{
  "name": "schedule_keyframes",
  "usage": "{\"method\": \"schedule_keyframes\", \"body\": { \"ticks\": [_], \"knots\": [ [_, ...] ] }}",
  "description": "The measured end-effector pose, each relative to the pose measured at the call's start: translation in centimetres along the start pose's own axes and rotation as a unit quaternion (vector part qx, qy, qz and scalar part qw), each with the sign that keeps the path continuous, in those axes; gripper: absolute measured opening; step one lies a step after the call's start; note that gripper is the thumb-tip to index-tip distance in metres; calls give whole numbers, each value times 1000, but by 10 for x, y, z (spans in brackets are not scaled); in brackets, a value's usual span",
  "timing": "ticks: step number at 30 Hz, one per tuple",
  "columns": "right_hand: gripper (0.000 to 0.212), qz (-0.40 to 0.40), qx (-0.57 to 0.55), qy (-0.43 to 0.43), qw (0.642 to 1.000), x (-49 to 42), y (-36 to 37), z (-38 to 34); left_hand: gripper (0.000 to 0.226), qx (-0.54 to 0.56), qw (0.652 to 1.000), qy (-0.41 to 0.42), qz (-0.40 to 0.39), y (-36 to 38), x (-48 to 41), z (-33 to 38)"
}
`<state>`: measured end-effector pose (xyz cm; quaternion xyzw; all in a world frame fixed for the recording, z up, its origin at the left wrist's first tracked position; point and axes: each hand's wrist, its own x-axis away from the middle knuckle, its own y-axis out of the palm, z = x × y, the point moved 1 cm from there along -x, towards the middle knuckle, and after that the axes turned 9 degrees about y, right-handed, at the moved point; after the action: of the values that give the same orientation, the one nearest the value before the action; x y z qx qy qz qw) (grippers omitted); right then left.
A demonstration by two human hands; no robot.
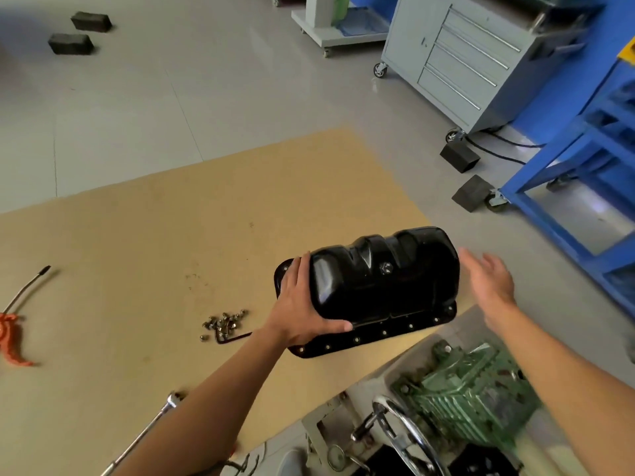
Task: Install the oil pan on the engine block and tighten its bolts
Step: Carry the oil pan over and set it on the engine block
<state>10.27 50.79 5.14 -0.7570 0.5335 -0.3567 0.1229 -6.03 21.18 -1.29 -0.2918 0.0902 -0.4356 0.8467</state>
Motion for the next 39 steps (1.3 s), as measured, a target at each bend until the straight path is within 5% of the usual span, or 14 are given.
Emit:
{"method": "schedule_keyframes", "body": {
  "ticks": [5,16,26,30,33,39],
  "knots": [
    [81,-163,28,-15,986,-22,21,7,165,13,999,5,-32,-2,-18,-18],
    [71,-119,-19,-35,992,-21,19,1,155,-43,993,106,-41,-15,-46,-15],
    [59,-58,-7,-128,990,-2,9,-40,155,83,990,117,-4,-6,-33,-10],
    [38,-70,-7,-223,972,14,6,-53,145,283,956,62,37,1,-25,-16],
    [28,-97,2,-246,964,22,11,-43,121,404,898,-46,166,2,-25,-13],
    [25,-64,-34,-289,954,35,15,-60,83,477,851,-37,216,9,-32,-2]
  ]
}}
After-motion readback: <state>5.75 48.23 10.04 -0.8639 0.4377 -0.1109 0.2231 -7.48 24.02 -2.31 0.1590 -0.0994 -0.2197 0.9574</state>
